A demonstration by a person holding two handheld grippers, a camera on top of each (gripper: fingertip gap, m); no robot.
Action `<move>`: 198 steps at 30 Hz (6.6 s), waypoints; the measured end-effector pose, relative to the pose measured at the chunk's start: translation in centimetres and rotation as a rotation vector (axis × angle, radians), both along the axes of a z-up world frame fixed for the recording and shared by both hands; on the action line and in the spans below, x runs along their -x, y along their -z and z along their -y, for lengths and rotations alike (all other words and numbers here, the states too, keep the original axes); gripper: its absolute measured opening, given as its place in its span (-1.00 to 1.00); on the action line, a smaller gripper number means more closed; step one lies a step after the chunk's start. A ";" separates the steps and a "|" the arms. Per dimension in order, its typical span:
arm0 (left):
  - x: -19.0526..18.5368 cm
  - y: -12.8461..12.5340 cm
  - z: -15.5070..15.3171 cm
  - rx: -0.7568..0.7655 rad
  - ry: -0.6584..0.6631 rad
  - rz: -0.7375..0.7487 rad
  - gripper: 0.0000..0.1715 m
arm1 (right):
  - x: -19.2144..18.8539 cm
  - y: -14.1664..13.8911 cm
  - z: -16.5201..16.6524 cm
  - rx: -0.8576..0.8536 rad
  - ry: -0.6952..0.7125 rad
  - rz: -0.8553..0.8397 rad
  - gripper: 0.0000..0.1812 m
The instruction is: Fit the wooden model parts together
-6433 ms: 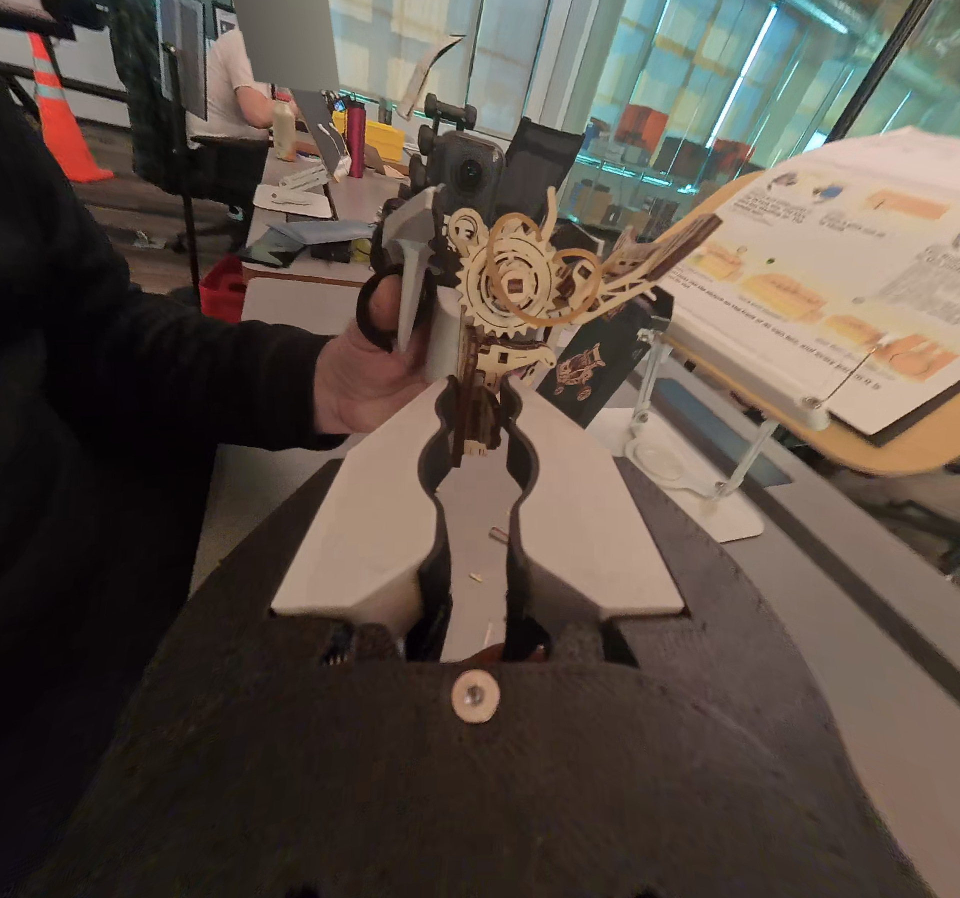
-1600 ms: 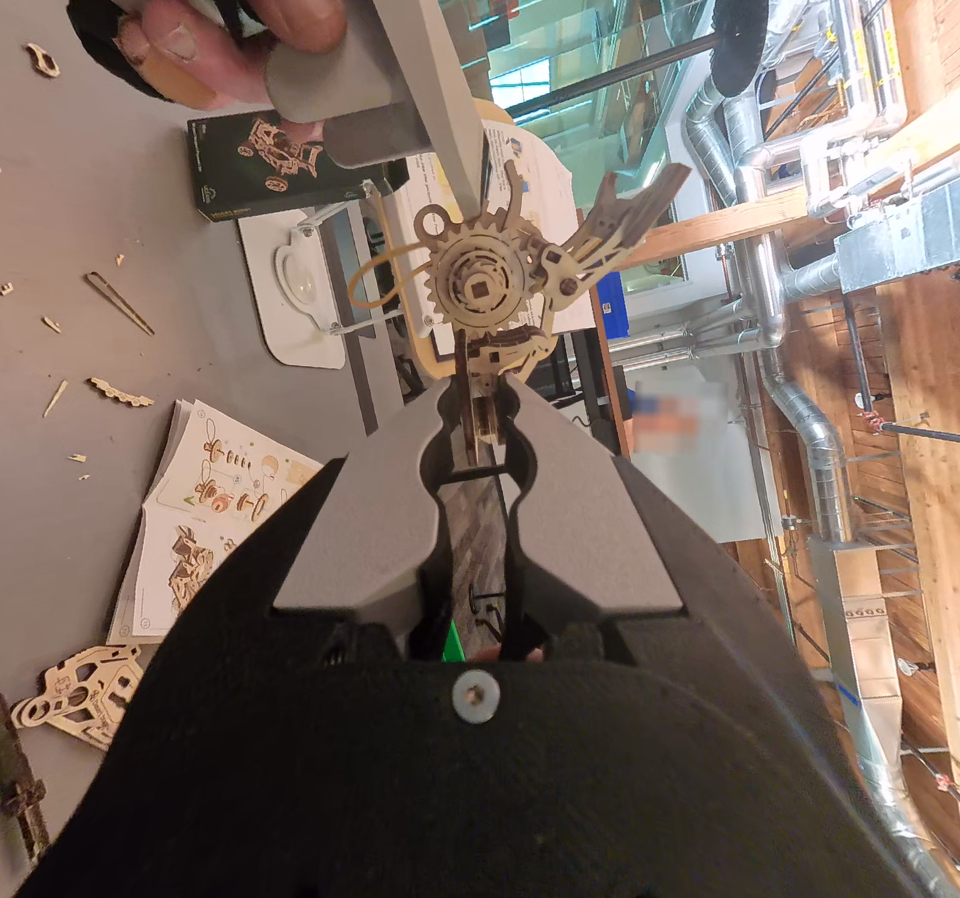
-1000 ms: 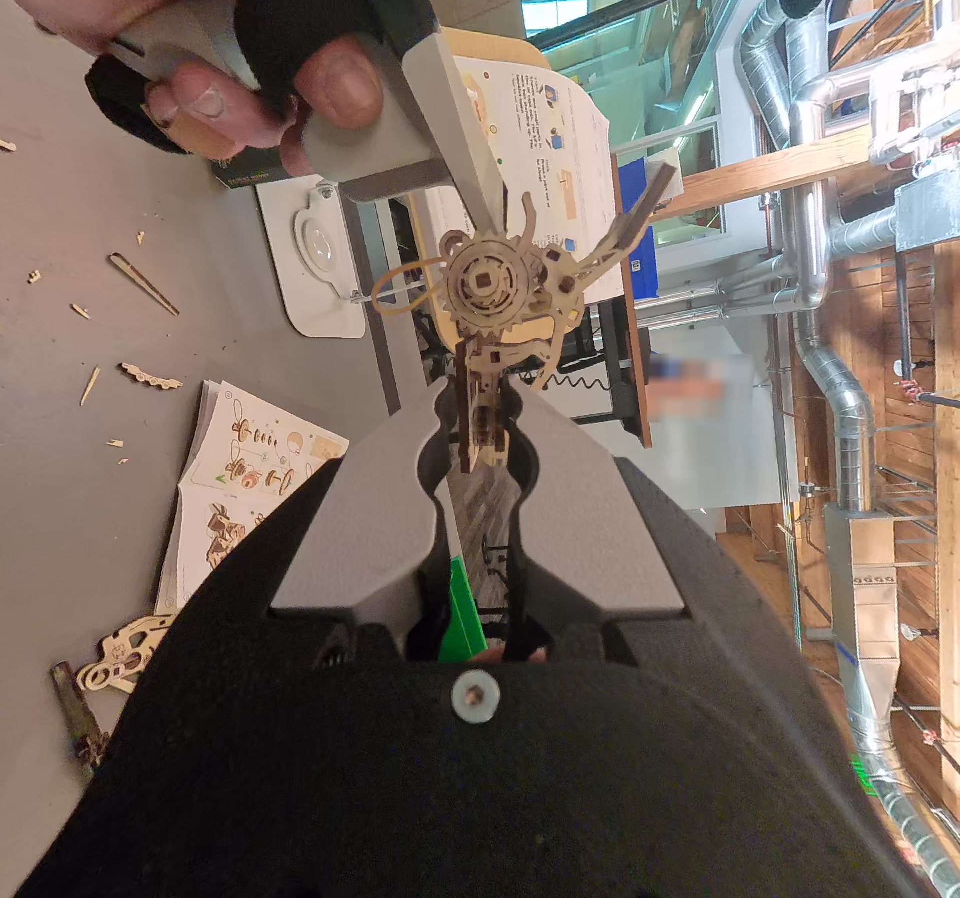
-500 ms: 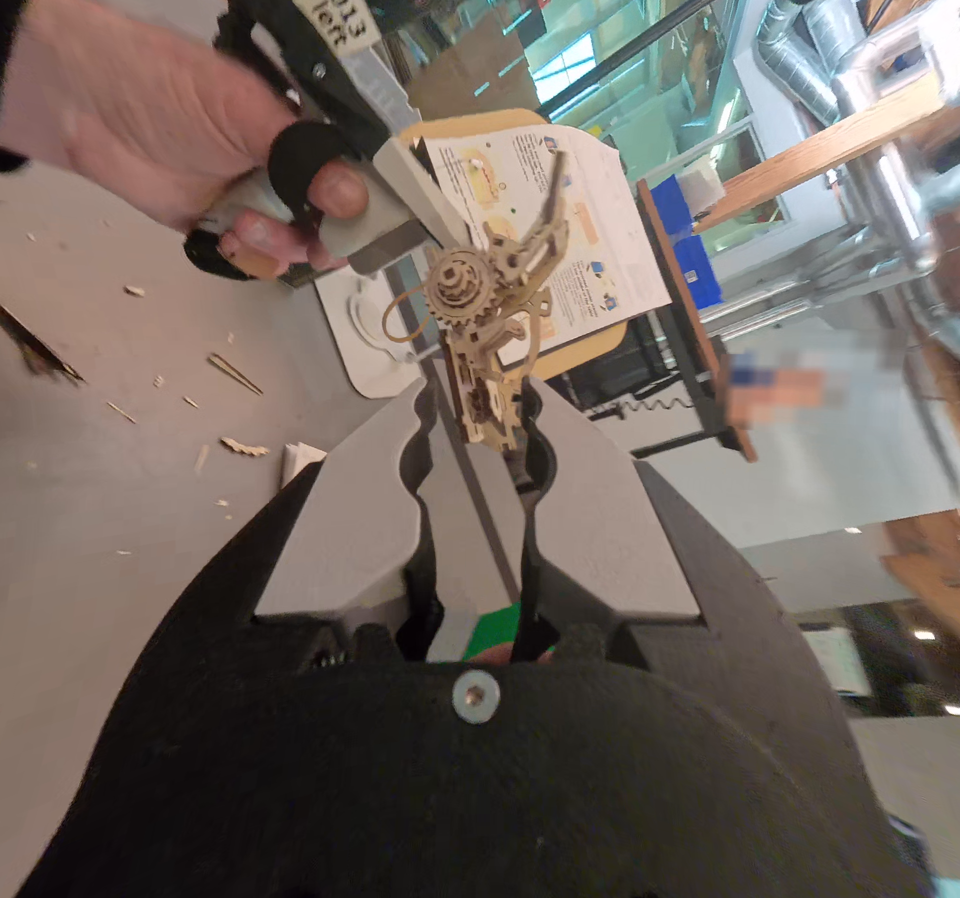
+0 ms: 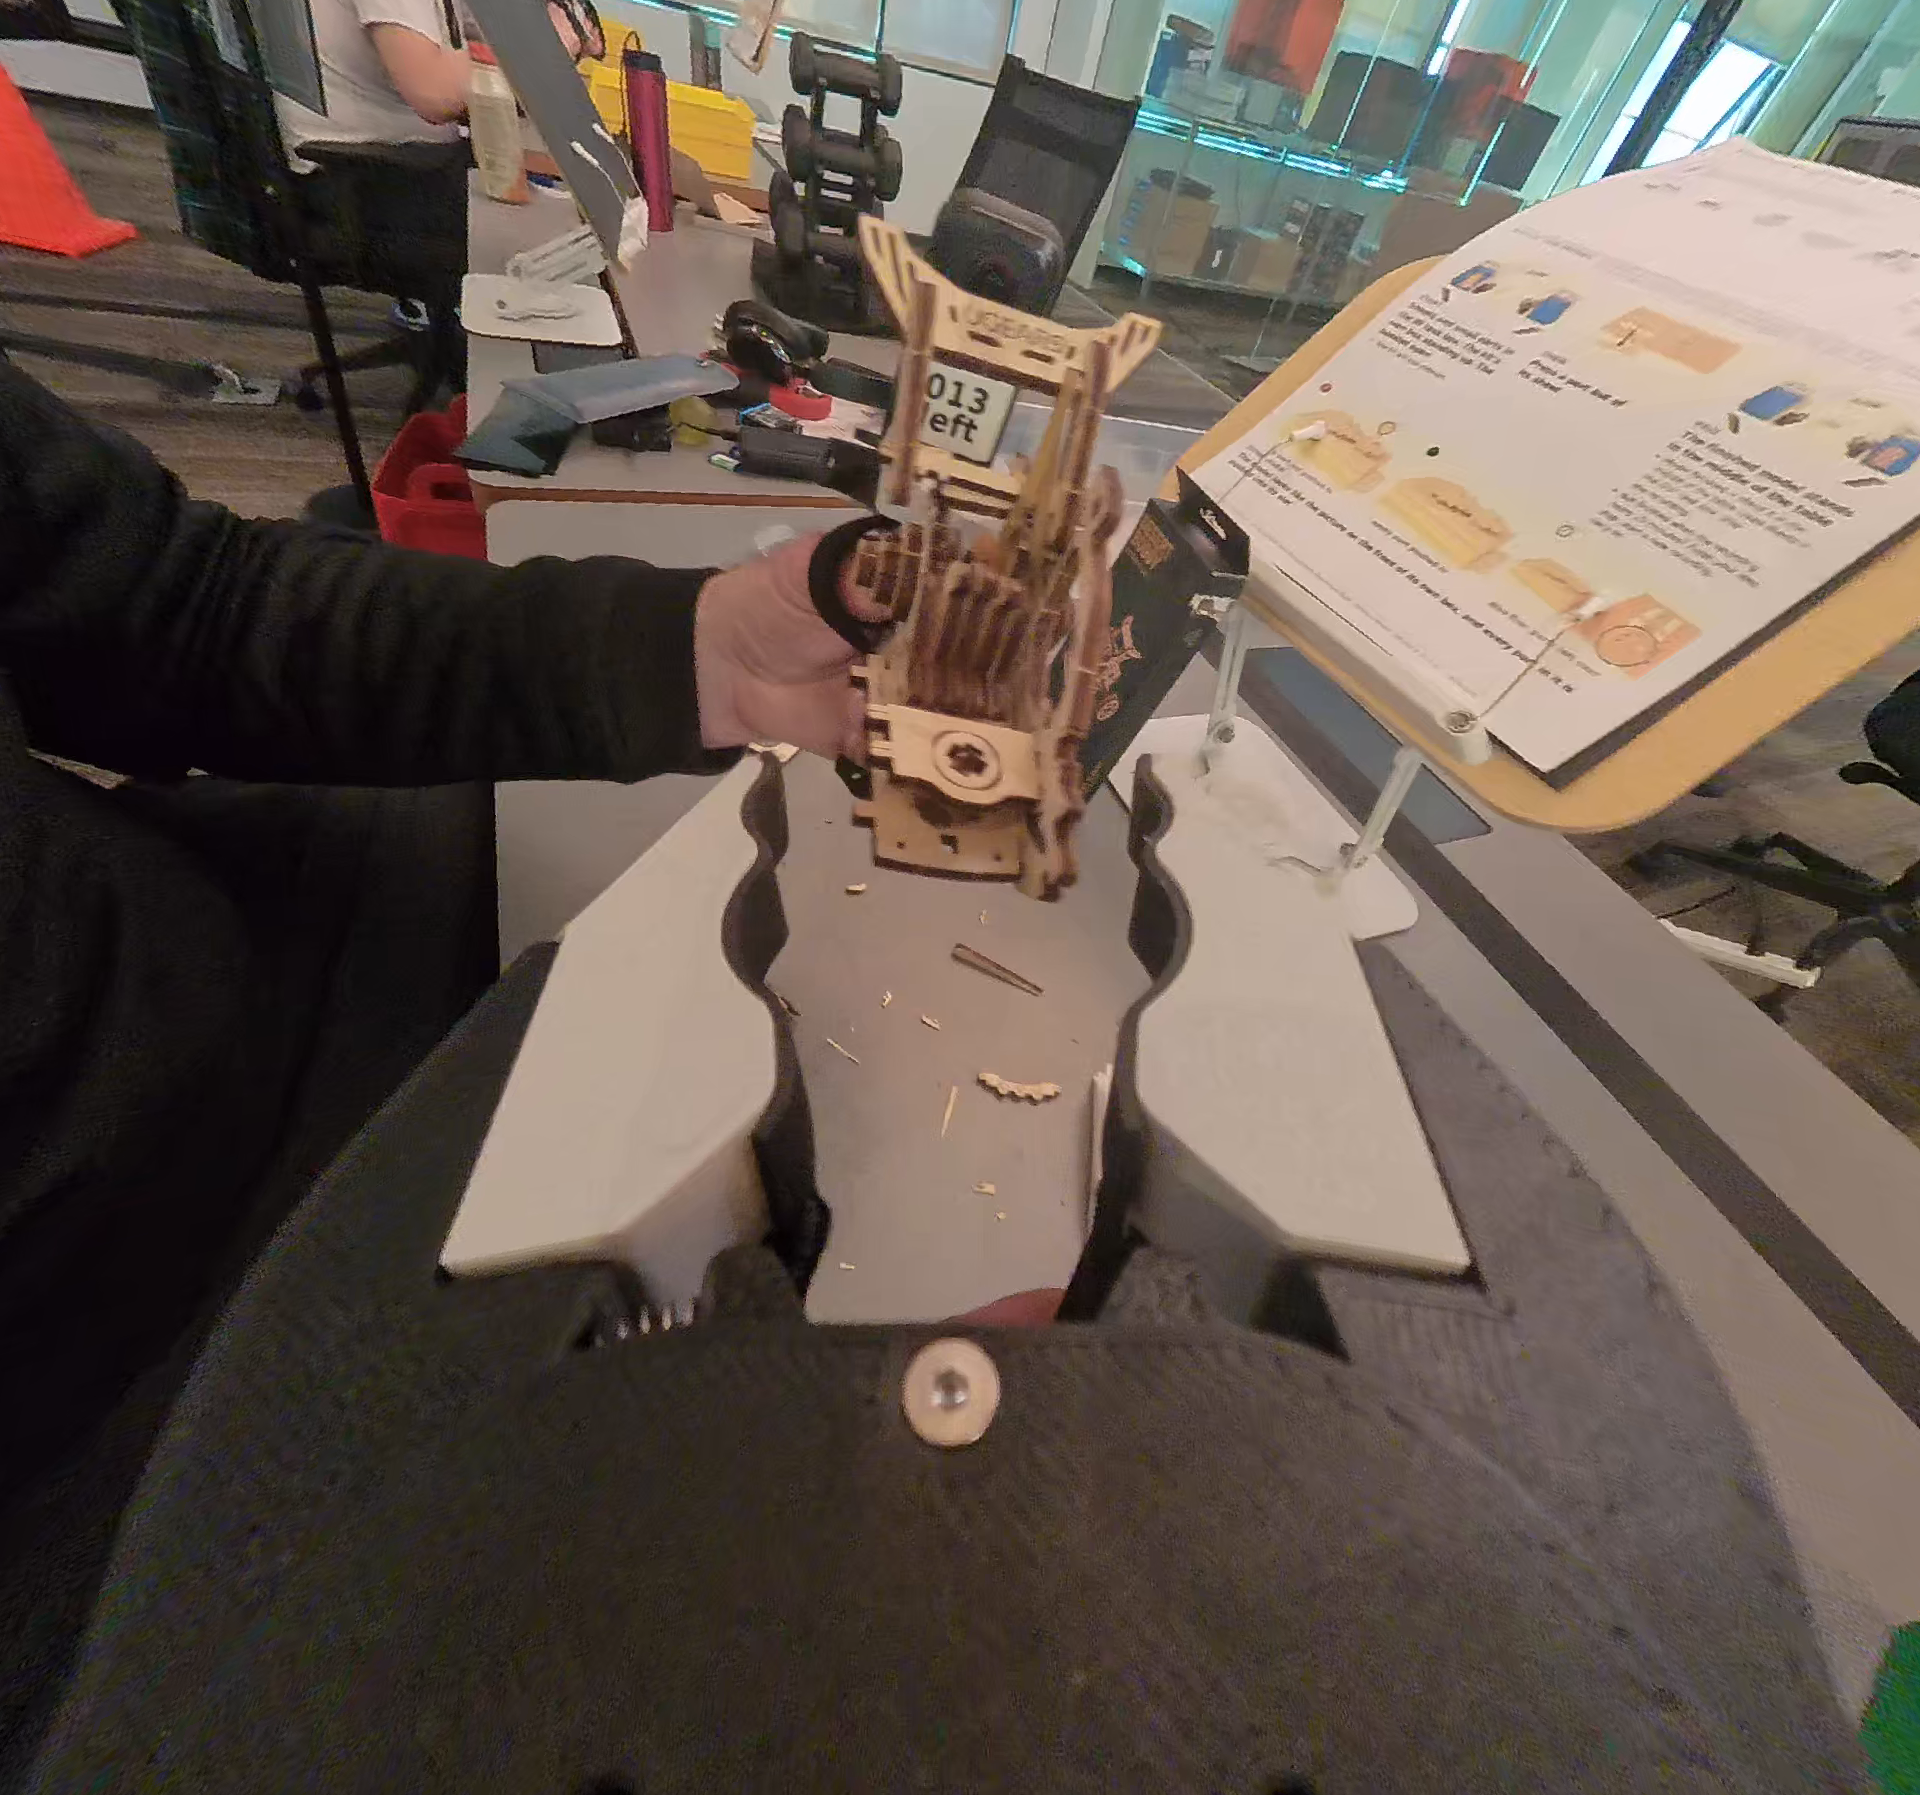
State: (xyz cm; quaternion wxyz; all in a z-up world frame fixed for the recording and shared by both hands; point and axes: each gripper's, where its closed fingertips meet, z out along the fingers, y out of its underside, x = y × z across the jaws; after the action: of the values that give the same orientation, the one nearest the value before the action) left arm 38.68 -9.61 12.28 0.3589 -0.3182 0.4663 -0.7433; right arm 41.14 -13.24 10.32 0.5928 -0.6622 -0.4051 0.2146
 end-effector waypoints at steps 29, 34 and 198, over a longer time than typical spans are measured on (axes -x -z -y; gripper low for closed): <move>-1.2 3.8 -0.3 0.151 0.092 -0.065 -0.60 | -0.9 -1.0 -0.8 -0.137 0.225 -0.165 -0.55; -2.0 3.7 1.0 0.117 0.103 -0.051 -0.73 | -0.8 -0.7 -1.0 -0.121 0.252 -0.173 -0.55; 0.3 1.4 1.3 -0.692 -0.778 -0.362 -0.73 | 1.7 1.9 -1.2 0.183 -0.066 -0.556 -0.56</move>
State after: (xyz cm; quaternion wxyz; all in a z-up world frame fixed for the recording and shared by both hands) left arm 38.34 -10.88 10.87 0.6049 -0.4530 0.5859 -0.2927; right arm 39.43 -11.99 8.39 0.6115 -0.6151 -0.2275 0.4427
